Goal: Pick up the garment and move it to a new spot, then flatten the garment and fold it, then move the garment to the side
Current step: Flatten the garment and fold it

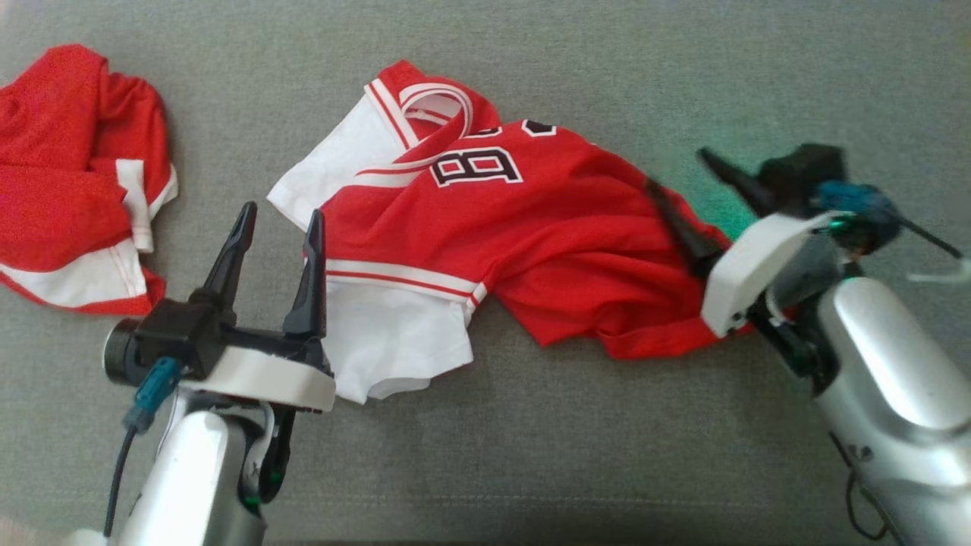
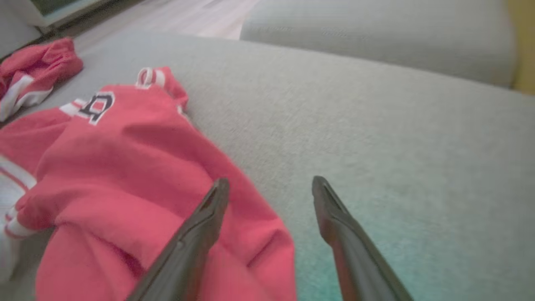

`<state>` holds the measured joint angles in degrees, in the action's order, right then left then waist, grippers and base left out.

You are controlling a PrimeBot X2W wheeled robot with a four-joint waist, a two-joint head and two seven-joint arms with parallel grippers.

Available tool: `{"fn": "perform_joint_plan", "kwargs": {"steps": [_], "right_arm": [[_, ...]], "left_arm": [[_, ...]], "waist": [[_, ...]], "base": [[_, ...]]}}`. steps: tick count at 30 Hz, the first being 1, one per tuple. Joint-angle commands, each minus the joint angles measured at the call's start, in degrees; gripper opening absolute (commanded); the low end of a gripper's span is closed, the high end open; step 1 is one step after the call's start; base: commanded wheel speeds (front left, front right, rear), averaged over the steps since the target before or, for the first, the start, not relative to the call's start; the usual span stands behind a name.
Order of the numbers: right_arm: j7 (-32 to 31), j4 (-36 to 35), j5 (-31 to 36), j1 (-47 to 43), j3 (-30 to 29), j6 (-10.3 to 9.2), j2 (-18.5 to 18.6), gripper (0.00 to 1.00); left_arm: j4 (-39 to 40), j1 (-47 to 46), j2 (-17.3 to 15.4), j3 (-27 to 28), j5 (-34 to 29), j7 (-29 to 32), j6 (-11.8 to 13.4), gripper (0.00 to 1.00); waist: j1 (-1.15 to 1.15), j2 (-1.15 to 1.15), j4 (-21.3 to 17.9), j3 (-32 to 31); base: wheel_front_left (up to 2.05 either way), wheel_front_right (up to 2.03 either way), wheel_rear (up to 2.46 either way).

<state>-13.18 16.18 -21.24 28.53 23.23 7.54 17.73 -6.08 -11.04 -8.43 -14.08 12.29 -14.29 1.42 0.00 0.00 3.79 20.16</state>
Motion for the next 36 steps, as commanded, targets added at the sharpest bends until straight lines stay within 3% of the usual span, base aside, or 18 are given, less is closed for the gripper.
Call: {"fn": "perform_joint_plan", "kwargs": {"steps": [1, 6, 12, 13, 15, 16, 24, 36], "right_arm": [[-0.54, -0.94, -1.69, 1.83, 2.99, -0.05, 1.16, 1.00], [-3.63, 4.77, -7.58, 6.03, 11.51, -0.05, 3.72, 1.00], [-6.38, 10.64, -10.97, 8.14, 14.34, -0.05, 4.51, 1.00], [-6.70, 11.14, -11.89, 8.25, 14.65, -0.05, 4.46, 0.95], [-7.37, 11.88, -12.92, 8.59, 15.57, -0.05, 4.83, 0.13], [-7.08, 11.91, -13.46, 8.79, 15.84, -0.05, 4.96, 0.00], [-1.34, 8.97, -14.06, 12.24, 15.09, -0.05, 8.07, 0.00], [1.00, 3.71, -11.38, 22.64, 12.73, -0.05, 14.18, 0.00]], "left_arm": [[1.31, -2.04, -0.30, 1.82, 0.01, -0.66, -0.27, 1.00], [1.37, -2.46, 0.41, 2.30, -0.26, -0.69, -0.77, 1.00], [1.55, -2.38, 1.07, 2.81, -0.72, -0.70, -1.29, 1.00], [1.56, -2.39, 1.17, 2.89, -0.79, -0.70, -1.39, 1.00], [1.56, -2.44, 1.36, 3.09, -0.92, -0.70, -1.57, 1.00], [1.55, -2.43, 1.44, 3.21, -1.00, -0.70, -1.65, 1.00], [1.40, -1.98, 2.05, 4.13, -1.63, -0.71, -2.09, 1.00], [1.29, -2.07, 3.00, 4.66, -2.40, -0.71, -2.85, 1.00]], "waist": [[0.00, 0.00, 0.29, 0.09], [0.00, 0.00, 1.12, 0.35], [0.00, 0.00, 1.61, 0.70], [0.00, 0.00, 1.67, 0.76], [0.00, 0.00, 1.73, 0.89], [0.00, 0.00, 1.72, 0.89], [0.00, 0.00, 1.43, 0.16], [0.00, 0.00, 1.67, -0.17]], "base": [[0.00, 0.00, 0.00], [0.00, 0.00, 0.00], [0.00, 0.00, 0.00], [0.00, 0.00, 0.00], [0.00, 0.00, 0.00], [0.00, 0.00, 0.00], [0.00, 0.00, 0.00], [0.00, 0.00, 0.00]]}}
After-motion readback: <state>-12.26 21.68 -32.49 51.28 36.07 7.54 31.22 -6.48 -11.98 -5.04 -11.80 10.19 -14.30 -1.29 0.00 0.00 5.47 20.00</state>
